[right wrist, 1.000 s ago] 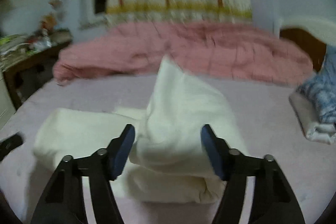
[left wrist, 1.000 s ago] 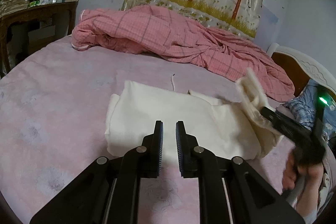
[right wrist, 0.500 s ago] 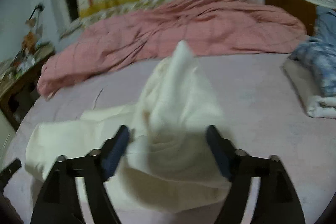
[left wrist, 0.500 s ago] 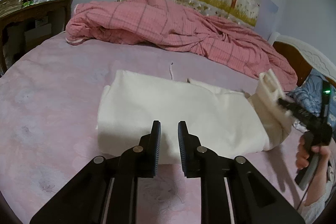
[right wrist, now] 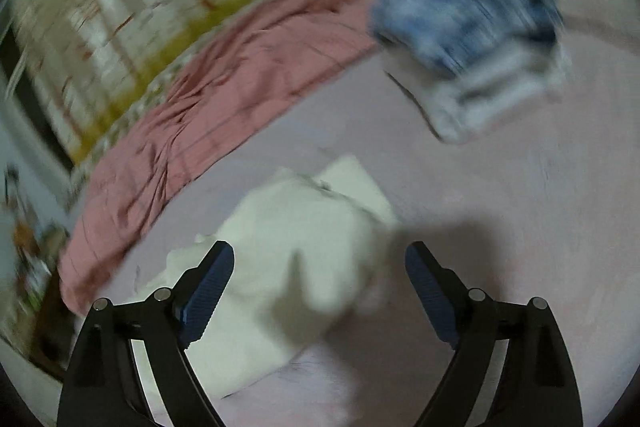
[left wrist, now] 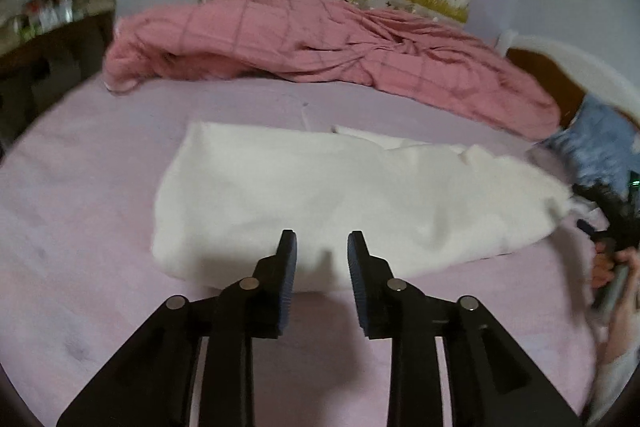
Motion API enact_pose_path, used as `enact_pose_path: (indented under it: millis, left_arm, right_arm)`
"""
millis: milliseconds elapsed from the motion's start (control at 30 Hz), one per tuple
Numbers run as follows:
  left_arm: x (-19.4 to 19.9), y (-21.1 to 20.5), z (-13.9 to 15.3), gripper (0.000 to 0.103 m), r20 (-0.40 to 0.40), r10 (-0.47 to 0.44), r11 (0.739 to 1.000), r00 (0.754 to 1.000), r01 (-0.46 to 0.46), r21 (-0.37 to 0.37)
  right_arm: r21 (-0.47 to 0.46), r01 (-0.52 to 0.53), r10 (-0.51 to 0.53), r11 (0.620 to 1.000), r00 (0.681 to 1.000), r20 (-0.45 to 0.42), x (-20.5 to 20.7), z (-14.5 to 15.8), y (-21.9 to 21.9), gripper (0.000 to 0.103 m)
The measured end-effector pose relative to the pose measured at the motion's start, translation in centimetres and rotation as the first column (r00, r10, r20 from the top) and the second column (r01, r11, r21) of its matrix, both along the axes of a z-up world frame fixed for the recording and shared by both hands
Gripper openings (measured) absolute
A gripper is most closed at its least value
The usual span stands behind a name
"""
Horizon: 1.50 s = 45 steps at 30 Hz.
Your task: Fold large clothes
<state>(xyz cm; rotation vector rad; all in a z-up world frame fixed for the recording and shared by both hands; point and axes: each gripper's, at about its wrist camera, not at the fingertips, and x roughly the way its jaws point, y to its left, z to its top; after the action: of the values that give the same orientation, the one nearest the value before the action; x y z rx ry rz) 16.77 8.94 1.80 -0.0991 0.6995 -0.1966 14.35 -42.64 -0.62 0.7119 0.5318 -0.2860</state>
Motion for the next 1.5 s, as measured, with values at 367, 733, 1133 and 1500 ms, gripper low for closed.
enact_pose_path:
  millis: [367,733,1133,1500]
  left_arm:
    - [0.7,0.6,-0.9,0.027,0.001,0.043,0.999,0.999,-0.043,0.032]
    - [-0.3,3.2,1.8,0.027,0.071,0.099,0.995,0.993,-0.098,-0.018]
    - [-1.1,6.3,3.5,0.027,0.098,0.148,0.987,0.984,-0.140,-0.081]
    - [-0.6,3.0,2.1,0.027,0.097,0.077,0.997,0.992,-0.077,-0.004]
  right_arm:
    - [0.192,-0.037,0.049,0.981,0.997,-0.055,5.9,-5.6,-2.7,0.047]
    - [-0.497,-0.137,0.150,0.857,0.989,-0.014,6.6,5.9,14.5,0.021]
    - [-0.687,-0.509,0.512,0.519,0.829,-0.227,6.0,-0.1,34.5,0.026]
    - [-0.480,-0.666,0.723,0.571,0.685,-0.090,3.6,0.3,31.2,0.069]
